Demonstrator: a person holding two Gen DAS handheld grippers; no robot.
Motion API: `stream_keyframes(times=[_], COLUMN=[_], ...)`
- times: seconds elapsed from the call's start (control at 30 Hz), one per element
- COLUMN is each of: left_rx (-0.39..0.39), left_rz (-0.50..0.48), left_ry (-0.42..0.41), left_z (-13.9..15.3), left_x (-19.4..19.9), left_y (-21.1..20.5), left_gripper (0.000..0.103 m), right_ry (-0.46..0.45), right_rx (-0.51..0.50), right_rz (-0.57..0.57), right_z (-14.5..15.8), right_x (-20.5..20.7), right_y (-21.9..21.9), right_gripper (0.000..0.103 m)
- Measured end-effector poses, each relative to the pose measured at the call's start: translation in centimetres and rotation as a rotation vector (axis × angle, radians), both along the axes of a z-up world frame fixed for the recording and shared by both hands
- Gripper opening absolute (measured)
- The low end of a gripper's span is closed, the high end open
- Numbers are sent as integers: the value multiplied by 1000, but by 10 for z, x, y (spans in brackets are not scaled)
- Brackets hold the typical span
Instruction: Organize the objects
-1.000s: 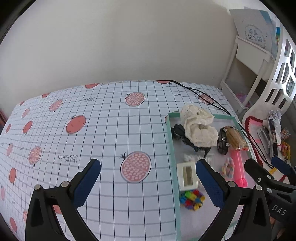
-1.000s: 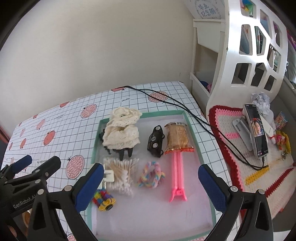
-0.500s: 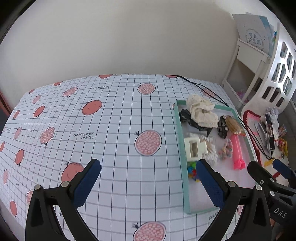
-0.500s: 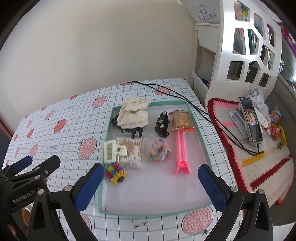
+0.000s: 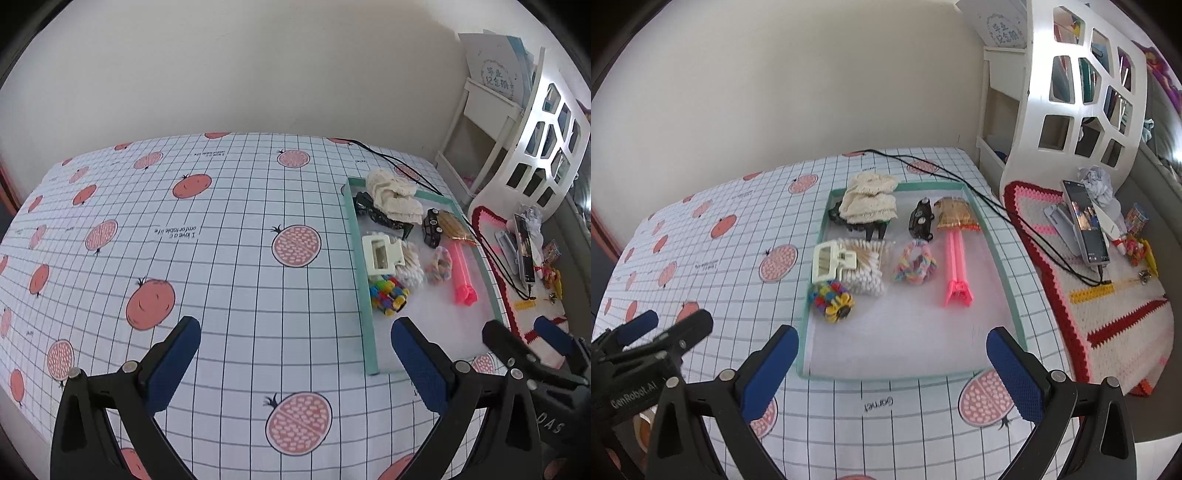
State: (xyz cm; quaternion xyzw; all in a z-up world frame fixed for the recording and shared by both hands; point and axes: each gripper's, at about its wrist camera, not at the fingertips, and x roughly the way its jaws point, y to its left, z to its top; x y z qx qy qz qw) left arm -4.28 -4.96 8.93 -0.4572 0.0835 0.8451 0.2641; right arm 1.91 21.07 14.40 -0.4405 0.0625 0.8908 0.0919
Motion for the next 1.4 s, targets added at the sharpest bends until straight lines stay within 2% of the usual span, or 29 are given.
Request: stream_keyframes(times=[0.73,1.4], left_rx=[-25,-159], left_rz=[-1,-14], left_ry=[-13,-56], left_z=[-24,-74], left_x=[42,48], left_y=[-36,-46], left_gripper=[103,103], right_ry=[-24,-104], right_rx=[-6,-37], right_rz=[7,-5], right_z=[-19,-67], right_x=[46,54], right_y=[-14,-16], right_gripper=[103,103])
